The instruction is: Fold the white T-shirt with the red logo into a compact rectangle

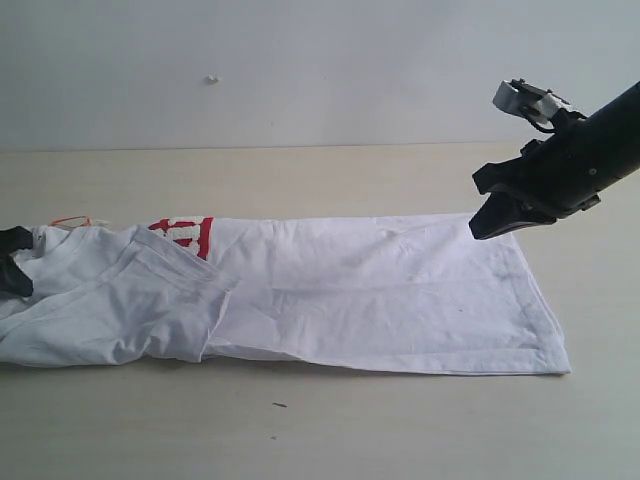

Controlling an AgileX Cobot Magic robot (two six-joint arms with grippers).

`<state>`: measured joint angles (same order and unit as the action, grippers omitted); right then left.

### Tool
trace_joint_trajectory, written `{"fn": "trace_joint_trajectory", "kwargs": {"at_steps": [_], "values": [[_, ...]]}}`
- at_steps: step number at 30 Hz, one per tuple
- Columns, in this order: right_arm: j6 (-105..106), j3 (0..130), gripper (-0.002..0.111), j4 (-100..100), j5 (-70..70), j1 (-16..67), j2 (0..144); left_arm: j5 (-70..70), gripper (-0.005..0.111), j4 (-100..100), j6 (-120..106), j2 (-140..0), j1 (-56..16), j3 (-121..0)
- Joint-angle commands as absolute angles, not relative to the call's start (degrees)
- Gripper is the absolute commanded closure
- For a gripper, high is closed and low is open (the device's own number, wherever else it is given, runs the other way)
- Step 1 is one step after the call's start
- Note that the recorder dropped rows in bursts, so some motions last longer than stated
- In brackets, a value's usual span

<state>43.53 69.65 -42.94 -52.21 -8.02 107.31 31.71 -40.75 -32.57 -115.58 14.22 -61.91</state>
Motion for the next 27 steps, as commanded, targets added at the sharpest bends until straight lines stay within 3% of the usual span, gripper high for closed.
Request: {"fn": "trace_joint_trajectory", "kwargs": {"at_steps": [1,8,16,19,27], "values": [[43.37,69.56,0.108,-42.85,-52.26,-8.0,106.71,36.01,0.105,-40.26,-32.93,-116.4,14.18,-61.15],[39.97,69.69,0.105,-42.85,-50.6,-8.0,105.75,39.77,0.107,-44.24,-33.61,-111.42,14.04,-61.15],[34.25,70.41,0.072,-41.04,-50.73,-8.0,103.28,43.24,0.107,-49.13,-34.01,-101.14,9.9,-62.76],[30.35,70.41,0.062,-38.43,-49.97,-8.0,101.65,45.93,0.107,-50.37,-32.37,-97.14,4.45,-66.01],[22.46,72.37,0.059,-31.64,-51.35,-8.0,94.53,44.61,0.107,-53.23,-25.93,-96.09,-11.46,-75.5]]}}
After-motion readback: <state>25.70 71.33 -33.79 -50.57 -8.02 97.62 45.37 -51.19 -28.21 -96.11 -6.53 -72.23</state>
